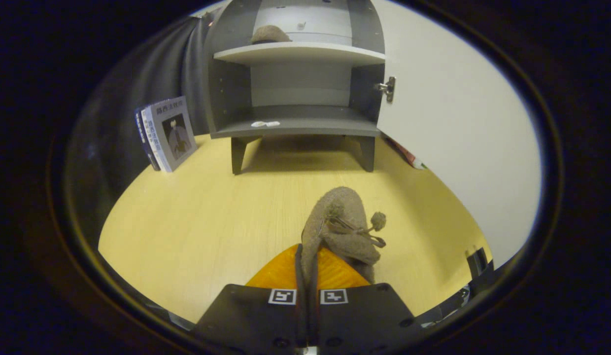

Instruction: Open the shoe cabinet door, grab the shoes and put them into the shoe cabinet, then close the shoe cabinet door.

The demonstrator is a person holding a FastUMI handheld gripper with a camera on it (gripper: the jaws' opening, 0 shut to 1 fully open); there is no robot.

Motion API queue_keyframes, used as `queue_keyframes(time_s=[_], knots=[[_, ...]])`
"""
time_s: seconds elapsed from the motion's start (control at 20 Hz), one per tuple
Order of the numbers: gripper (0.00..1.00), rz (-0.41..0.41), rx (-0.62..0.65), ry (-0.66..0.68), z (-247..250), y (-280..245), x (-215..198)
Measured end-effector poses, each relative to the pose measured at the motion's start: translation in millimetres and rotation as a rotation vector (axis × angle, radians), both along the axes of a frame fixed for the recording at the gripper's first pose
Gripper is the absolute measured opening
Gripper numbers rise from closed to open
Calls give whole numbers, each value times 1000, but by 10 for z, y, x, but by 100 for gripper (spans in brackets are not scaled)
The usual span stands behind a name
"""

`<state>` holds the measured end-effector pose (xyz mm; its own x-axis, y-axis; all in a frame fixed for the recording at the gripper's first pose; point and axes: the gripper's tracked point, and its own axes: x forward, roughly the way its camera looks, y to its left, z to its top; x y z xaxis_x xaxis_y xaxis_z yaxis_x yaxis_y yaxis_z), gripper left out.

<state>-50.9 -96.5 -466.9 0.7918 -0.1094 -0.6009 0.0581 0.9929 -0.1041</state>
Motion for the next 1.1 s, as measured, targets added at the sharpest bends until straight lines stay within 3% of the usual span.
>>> queue_keyframes(time_s=[0.5, 0.8, 1.1], knots=[[4, 135, 26, -216, 2021, 276, 503], [3, 172, -42, -365, 2941, 387, 1261], [3, 146, -108, -433, 3331, 381, 2284]])
